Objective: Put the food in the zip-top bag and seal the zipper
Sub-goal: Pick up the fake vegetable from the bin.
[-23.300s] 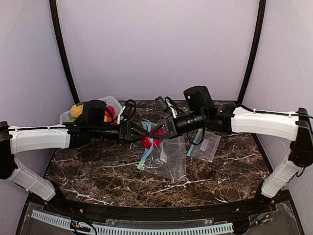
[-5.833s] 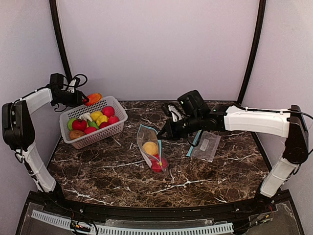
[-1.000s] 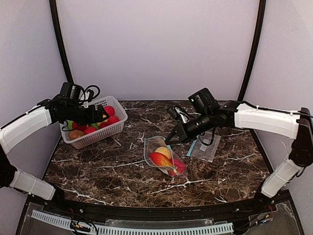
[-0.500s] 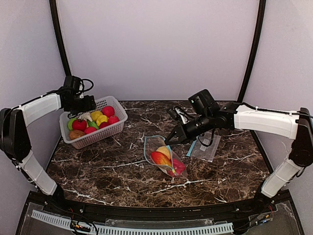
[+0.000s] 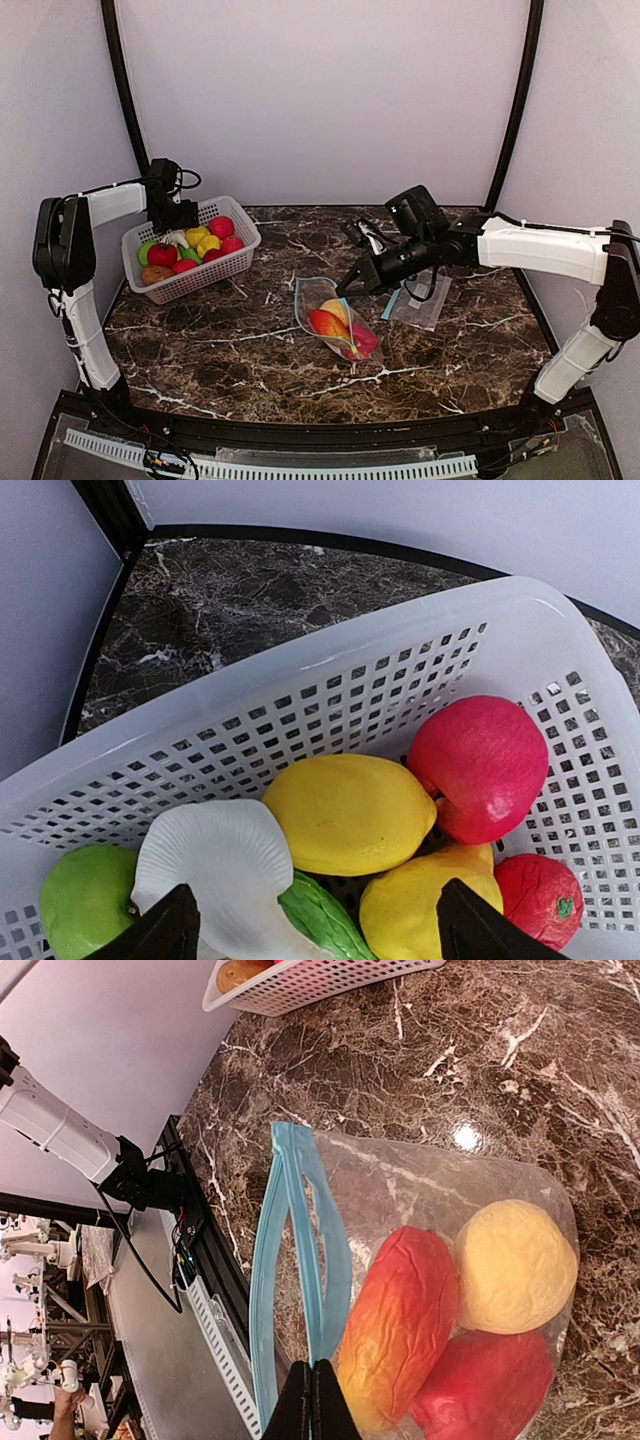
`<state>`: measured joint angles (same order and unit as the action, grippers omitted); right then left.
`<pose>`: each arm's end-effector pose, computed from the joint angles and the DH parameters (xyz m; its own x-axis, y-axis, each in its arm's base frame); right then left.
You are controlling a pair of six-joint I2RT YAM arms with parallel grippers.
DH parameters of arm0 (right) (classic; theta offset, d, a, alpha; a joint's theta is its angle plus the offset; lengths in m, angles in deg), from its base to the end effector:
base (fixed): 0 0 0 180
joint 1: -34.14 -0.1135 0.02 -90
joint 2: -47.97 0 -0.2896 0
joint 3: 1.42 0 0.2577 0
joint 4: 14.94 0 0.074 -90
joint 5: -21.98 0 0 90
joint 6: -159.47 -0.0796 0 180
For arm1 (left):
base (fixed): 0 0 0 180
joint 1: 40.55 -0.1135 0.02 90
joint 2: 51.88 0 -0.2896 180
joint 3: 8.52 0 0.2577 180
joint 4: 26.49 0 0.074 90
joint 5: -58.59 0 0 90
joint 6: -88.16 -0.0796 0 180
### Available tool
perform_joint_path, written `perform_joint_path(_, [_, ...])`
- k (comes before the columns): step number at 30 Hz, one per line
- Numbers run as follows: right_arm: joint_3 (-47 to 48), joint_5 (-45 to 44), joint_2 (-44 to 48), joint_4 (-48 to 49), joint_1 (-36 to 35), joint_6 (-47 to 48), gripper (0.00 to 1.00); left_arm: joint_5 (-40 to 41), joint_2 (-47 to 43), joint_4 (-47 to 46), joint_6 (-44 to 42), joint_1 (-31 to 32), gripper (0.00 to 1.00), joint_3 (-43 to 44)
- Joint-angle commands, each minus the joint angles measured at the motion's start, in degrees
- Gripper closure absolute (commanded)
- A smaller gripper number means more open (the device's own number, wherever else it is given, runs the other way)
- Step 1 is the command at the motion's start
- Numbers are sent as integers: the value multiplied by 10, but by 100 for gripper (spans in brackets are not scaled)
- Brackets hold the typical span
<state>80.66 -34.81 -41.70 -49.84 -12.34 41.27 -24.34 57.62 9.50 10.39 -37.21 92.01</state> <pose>0.2283 0.3037 0.2741 -0.8280 -0.2978 -0.4750 -0.5600 0.4811 0.6745 0.4792 -0.0182 0.2382 -0.6832 -0.1707 -0.7100 -0.1779 0.9819 -0.0649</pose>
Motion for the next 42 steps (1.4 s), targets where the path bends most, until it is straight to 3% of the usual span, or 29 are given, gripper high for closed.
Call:
perform_joint_path(1, [-11,3,18,23,1,-8,100,5,19,28,-15,-13,19,27])
perform_joint_path(10, [-12,8,14,30,1,-12,100,2,35,27,-16,-19,21,10])
perform_joint_path(19, [-12,8,15,30,1,-15,100,18,50,36,-29,-20,34,9])
perform_joint_path(29, [-16,5,19,34,1,-20,100,24,55,44,-27,-20,36,2])
perform_joint_path(34, [-16,3,23,33,1,-20,100,24,55,43,-27,-20,53,3])
perform_joint_path(42, [-17,1,27,35,1,-23,100,17,27,46,-26,-20,70,7])
